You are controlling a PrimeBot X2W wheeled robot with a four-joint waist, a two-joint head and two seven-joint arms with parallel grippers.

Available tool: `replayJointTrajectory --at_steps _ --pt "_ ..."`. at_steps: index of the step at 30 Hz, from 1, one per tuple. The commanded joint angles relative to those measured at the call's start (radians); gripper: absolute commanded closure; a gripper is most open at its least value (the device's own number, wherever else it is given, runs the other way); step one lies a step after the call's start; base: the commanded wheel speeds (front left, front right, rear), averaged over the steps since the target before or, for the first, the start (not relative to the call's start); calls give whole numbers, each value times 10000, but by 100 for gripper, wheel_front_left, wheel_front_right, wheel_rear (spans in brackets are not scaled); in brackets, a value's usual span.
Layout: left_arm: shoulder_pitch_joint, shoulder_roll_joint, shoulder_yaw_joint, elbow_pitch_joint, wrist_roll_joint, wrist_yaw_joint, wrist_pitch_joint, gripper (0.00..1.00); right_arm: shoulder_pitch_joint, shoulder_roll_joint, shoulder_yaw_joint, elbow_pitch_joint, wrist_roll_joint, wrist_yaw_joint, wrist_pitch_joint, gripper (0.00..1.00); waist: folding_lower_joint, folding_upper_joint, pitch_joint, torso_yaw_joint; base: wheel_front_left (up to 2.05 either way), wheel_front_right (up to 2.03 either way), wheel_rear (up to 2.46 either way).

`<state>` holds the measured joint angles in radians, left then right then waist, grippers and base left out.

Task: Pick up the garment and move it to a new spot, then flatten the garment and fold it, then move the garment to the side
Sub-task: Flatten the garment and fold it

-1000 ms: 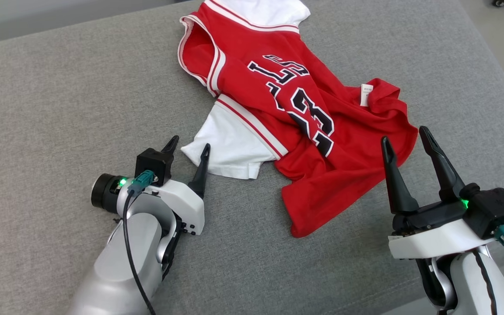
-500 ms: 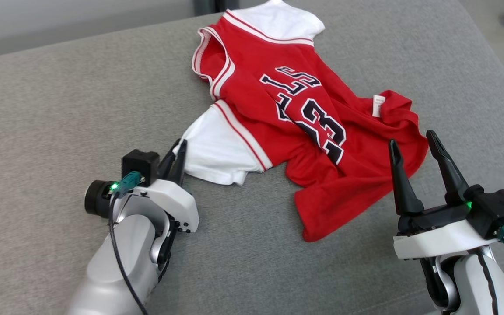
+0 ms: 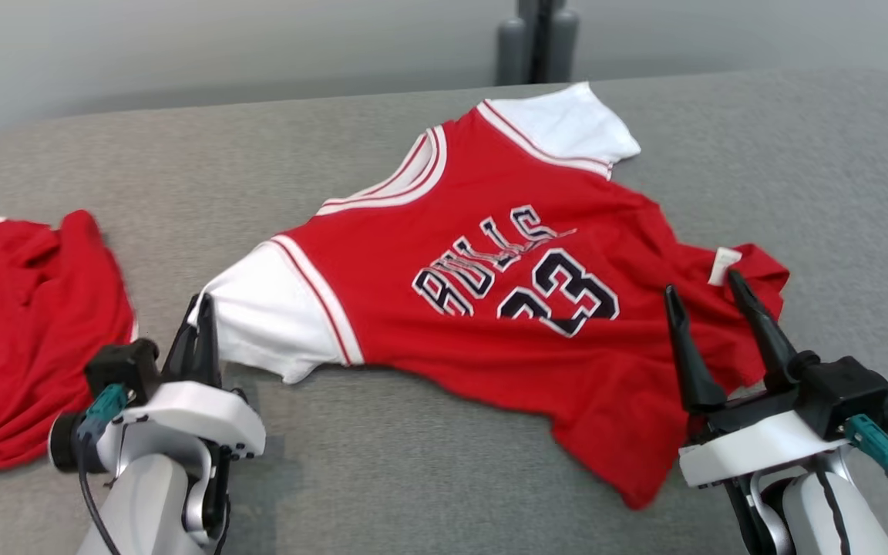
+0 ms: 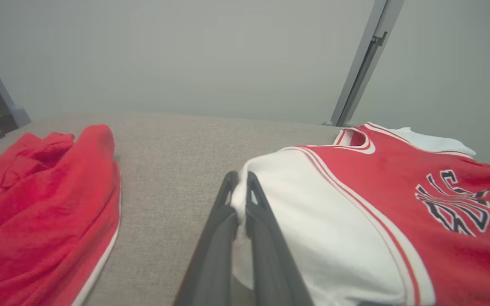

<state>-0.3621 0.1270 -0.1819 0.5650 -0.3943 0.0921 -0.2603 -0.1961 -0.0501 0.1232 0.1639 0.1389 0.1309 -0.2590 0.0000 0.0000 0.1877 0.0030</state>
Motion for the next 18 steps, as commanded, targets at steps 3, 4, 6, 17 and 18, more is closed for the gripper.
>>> replayJointTrajectory --at_steps 3,4,6,17,18 --pt "517 44 341 -220 157 11 -51 100 132 -79 127 108 -10 -3 95 0 0 0 -447 804 0 0 0" --pt "644 24 407 -264 173 -1 -51 100 158 -78 159 143 -1 -3 105 0 0 0 -490 885 0 0 0" --pt "882 -58 447 -235 140 -132 -50 100 213 -79 209 217 14 -3 161 0 0 0 -579 1007 0 0 0" --pt "1273 -488 299 -1267 672 -564 -50 0 334 -65 10 557 70 -3 281 0 0 0 -901 1095 0 0 0" --pt "1273 -488 299 -1267 672 -564 -50 0 334 -65 10 557 70 -3 281 0 0 0 -901 1095 0 0 0"
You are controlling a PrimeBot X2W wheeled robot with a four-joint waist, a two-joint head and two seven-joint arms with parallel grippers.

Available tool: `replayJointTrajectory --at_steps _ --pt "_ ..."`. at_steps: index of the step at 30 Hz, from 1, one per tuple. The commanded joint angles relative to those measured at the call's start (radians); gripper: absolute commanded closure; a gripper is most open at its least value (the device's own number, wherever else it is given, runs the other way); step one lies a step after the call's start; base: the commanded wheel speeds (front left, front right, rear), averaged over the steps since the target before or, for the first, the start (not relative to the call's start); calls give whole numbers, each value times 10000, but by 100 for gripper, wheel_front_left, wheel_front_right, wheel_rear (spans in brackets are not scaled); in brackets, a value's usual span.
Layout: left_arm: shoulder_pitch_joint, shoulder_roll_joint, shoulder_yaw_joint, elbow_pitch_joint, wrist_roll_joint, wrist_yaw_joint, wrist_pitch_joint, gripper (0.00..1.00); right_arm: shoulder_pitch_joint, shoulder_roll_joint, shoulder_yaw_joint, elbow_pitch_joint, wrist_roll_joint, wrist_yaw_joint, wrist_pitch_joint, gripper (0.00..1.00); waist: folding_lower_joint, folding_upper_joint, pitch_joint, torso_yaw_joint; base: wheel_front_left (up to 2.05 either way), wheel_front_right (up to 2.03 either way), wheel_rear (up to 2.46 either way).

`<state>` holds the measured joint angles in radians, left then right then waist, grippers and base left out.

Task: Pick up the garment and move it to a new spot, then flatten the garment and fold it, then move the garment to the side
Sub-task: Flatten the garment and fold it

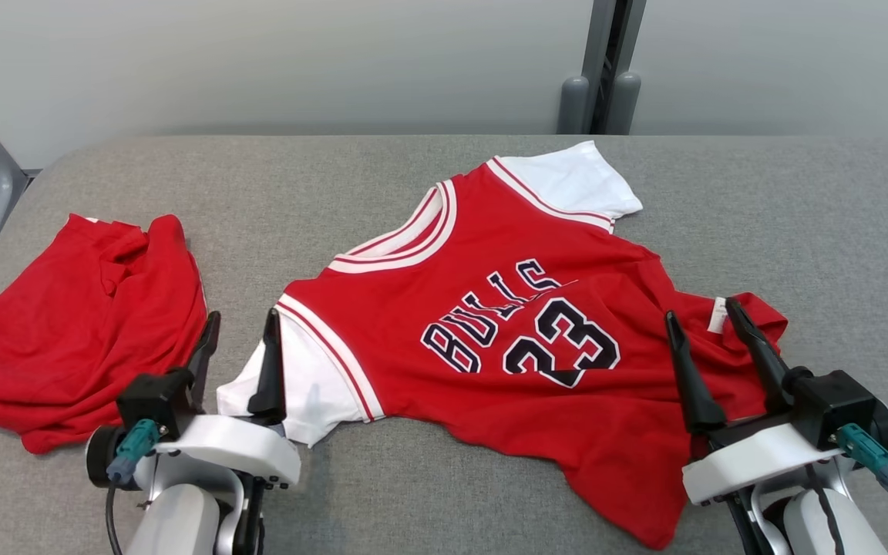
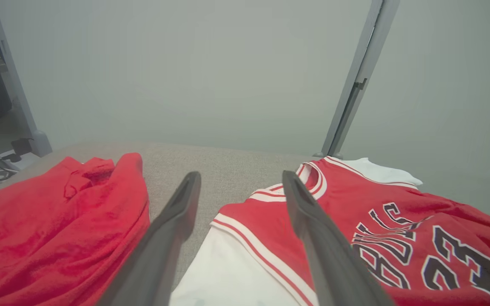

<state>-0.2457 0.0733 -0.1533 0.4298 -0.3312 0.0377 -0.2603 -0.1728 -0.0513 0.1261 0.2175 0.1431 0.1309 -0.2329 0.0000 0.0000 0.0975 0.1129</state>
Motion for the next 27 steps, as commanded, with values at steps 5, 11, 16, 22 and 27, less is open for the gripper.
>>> replayJointTrajectory --at_steps 5,11,16,22,27 --pt "393 -106 -208 -883 371 -198 -51 0 152 -47 -366 218 -123 -3 88 0 0 0 -38 15 0 0 0" --pt "711 -198 -801 -1595 631 -263 -51 0 -192 -104 -809 579 -209 -3 189 0 0 0 199 164 0 0 0" --pt "695 -209 -1463 -1723 509 -172 -51 0 -655 -305 -1026 1162 -101 -3 357 0 0 0 529 444 0 0 0" --pt "437 -208 -1908 -1706 378 7 -51 0 -1358 -818 -1040 2151 153 -3 572 0 0 0 936 852 0 0 0" --pt "268 -212 -2034 -1675 317 74 -51 0 -1884 -1220 -957 3224 429 -3 901 0 0 0 1169 1147 0 0 0"
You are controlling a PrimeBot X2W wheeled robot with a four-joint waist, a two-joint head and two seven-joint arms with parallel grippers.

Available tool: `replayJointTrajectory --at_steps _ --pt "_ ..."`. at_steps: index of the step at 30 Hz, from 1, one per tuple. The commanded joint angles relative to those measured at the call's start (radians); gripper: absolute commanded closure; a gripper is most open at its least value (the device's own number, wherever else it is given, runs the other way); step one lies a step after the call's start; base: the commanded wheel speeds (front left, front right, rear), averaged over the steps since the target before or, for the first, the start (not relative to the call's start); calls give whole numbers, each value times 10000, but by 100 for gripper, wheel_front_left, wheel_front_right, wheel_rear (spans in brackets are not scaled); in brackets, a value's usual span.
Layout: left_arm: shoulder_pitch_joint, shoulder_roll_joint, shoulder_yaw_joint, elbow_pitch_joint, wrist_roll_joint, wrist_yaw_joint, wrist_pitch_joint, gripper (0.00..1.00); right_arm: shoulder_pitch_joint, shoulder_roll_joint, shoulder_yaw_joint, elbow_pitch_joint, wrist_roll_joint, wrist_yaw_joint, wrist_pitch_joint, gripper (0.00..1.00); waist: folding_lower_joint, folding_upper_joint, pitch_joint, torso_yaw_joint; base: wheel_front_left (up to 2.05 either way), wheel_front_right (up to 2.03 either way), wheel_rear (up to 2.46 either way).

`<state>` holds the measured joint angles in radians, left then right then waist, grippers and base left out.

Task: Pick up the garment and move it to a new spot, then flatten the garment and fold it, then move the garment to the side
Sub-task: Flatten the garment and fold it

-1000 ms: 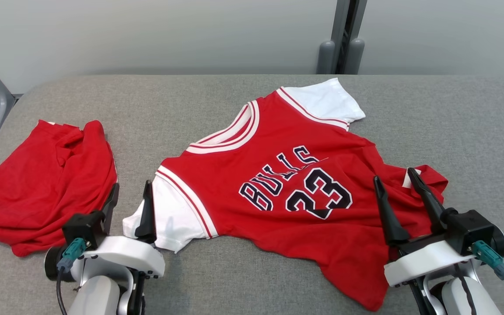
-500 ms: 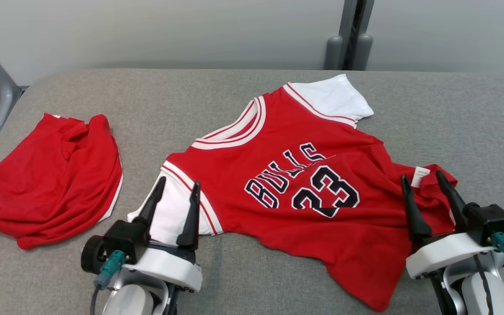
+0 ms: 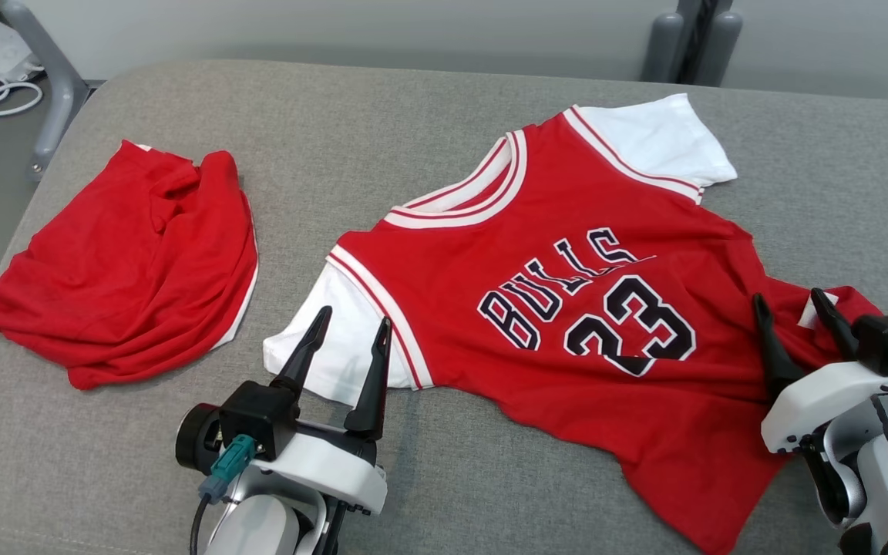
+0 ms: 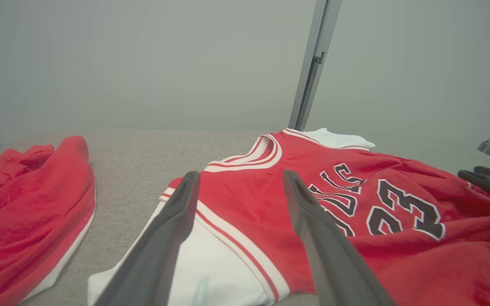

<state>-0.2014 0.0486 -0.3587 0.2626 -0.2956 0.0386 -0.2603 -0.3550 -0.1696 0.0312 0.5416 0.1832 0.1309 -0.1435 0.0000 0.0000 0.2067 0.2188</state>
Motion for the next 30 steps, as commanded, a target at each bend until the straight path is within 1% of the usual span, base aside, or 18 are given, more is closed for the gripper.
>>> replayJointTrajectory --at_steps 1,2,3,4,9,12,16,17,20,22,25,28,30 --pt "-178 38 6 -12 -45 66 -51 0 -148 -94 33 177 116 -3 75 0 0 0 122 140 0 0 0" --pt "-206 33 -40 -26 -90 94 -51 0 -296 -216 149 580 337 -5 235 50 0 0 201 250 0 0 0" --pt "-233 34 -51 -31 -121 109 -51 0 -362 -288 253 742 397 -5 291 93 0 0 231 302 0 0 0" --pt "-256 36 -68 -31 -144 107 -51 0 -440 -399 297 885 432 -5 332 100 0 0 262 350 0 0 0" --pt "-339 35 -187 -61 -234 157 -51 0 -1109 -956 -55 1153 117 -5 -40 100 0 0 405 550 0 0 0" --pt "-385 31 -279 -94 -318 186 -51 0 -1752 -1476 -126 1081 -104 -5 0 100 0 0 497 669 0 0 0" --pt "-458 35 -455 -132 -426 243 -52 0 -2753 -2132 221 923 -340 -5 361 100 0 0 649 858 0 0 0" --pt "-458 35 -455 -132 -426 243 -52 0 -2753 -2132 221 923 -340 -5 361 100 0 0 649 858 0 0 0" --pt "-507 35 -555 -170 -580 341 -52 0 -3240 -2490 706 707 -51 -5 685 100 0 0 708 1003 0 0 0" --pt "-528 29 -588 -219 -631 389 -52 0 -3523 -2844 964 565 68 -5 796 100 0 0 798 1038 0 0 0" --pt "-534 36 -605 -225 -630 411 -52 0 -3839 -2977 1117 488 193 -5 800 100 0 0 875 1034 0 0 0" --pt "-614 33 -580 -202 -644 417 -52 0 -4117 -2944 1188 563 173 -5 588 100 0 0 905 985 0 0 0" --pt "-634 33 -582 -234 -670 419 -52 0 -4177 -2810 1207 619 240 -5 335 100 0 0 850 945 0 0 0"
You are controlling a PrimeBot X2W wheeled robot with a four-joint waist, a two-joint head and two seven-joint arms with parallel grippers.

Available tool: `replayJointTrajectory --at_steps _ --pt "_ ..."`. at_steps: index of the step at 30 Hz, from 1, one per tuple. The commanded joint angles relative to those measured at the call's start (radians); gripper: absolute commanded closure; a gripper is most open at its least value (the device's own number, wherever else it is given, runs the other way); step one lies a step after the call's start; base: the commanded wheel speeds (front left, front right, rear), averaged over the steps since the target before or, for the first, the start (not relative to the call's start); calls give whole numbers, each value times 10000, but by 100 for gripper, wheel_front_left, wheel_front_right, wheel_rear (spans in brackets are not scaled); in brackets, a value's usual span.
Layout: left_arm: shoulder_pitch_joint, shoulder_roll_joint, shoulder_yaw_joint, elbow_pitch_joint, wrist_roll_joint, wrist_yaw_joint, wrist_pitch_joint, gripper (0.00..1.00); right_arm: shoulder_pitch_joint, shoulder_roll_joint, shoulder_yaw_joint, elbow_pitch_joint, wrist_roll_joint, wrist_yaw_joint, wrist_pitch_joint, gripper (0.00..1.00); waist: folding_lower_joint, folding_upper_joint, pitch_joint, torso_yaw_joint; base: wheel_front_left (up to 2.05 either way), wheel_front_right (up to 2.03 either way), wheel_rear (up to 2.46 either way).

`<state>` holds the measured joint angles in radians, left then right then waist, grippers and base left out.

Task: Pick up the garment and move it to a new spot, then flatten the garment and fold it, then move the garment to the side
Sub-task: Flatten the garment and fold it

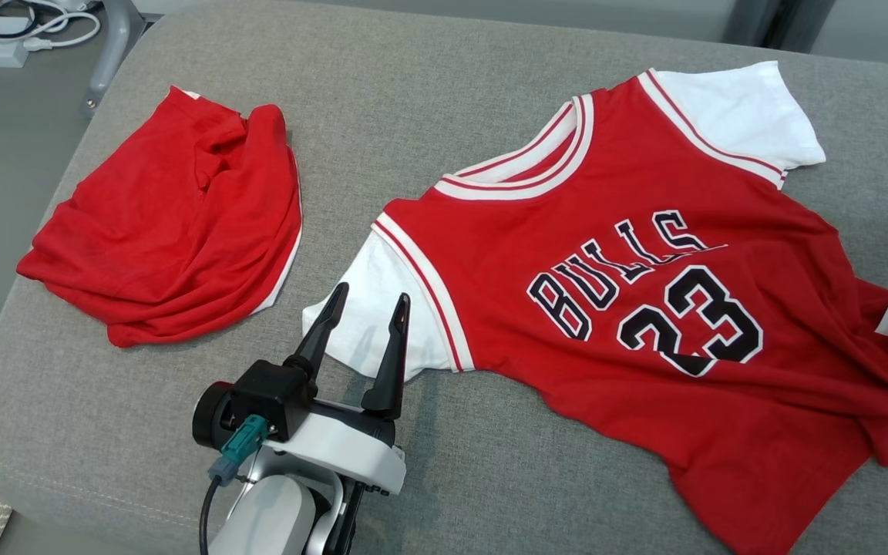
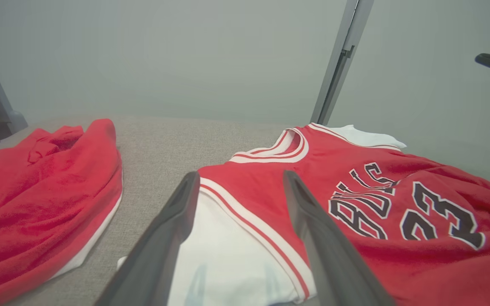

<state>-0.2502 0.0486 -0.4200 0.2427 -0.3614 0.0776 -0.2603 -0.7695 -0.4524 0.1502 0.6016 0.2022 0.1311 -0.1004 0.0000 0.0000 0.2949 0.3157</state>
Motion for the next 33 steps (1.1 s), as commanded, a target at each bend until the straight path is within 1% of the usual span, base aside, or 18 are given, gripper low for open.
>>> replayJointTrajectory --at_steps 1,8,12,14,18,22,25,28,31,33 --pt "-134 36 43 -41 -26 50 -52 0 -32 118 21 21 93 -7 -264 100 0 0 -81 -62 0 0 0" --pt "134 36 298 -37 139 61 -52 0 616 736 -166 -408 203 -7 -1305 100 0 0 -666 -597 0 0 0" --pt "285 33 574 -41 248 -25 -52 0 1352 1192 -394 -1194 232 -7 -1504 100 0 0 -1101 -1026 0 0 0" --pt "446 41 753 -67 275 -48 -50 0 1844 1522 -549 -1710 166 -7 -1560 100 0 0 -1339 -1267 0 0 0" --pt "716 37 1100 -154 309 -15 -52 0 3003 2247 -867 -2748 64 -7 -1549 100 0 0 -1711 -1704 0 0 0" --pt "1000 37 1336 -134 373 -65 -50 0 4378 2983 -1355 -3814 -54 -7 -1334 100 0 0 -2012 -1991 0 0 0" --pt "1207 36 1524 -161 400 -151 -52 0 5376 3418 -1675 -4577 -196 -7 -1188 100 0 0 -2136 -2158 0 0 0" --pt "1370 36 1699 -162 378 -188 -52 0 6201 3683 -1871 -5135 -381 -7 -1035 100 0 0 -2200 -2265 0 0 0" --pt "1504 36 1770 -88 390 -284 -52 0 6865 3849 -1967 -5361 -589 -5 -920 100 0 0 -2277 -2319 0 0 0" --pt "1545 36 1808 -85 381 -304 -52 0 7019 3891 -2001 -5404 -608 -7 -904 100 0 0 -2292 -2333 0 0 0"
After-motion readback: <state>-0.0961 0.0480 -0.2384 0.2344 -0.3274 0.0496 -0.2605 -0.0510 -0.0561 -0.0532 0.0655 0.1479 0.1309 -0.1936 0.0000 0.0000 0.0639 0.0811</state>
